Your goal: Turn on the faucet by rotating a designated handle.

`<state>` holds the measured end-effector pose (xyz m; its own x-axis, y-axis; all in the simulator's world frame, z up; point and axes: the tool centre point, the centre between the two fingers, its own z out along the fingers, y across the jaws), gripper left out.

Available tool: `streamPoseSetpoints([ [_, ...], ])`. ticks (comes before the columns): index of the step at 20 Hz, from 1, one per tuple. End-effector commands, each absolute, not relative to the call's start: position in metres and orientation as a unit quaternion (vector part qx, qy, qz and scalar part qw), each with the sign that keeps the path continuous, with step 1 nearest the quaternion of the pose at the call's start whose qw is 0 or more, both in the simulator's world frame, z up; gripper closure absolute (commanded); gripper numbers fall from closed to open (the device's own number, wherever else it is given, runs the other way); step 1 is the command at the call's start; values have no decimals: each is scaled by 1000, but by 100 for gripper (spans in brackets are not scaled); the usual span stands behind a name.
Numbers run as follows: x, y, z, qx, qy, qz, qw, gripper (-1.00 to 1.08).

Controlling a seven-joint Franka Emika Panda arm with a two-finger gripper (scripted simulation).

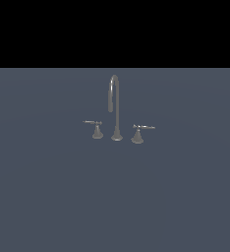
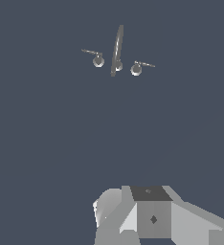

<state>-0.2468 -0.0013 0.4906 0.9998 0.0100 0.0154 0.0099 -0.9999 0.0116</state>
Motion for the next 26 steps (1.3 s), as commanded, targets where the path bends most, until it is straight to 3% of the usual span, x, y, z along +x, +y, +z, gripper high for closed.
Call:
streamPoseSetpoints([
  [1, -247, -2, 491, 1000, 4, 8, 7, 108],
  [13, -218, 5, 485, 999, -38, 3, -18, 108],
  [26, -128, 26, 451, 980, -183, -24, -73, 108],
])
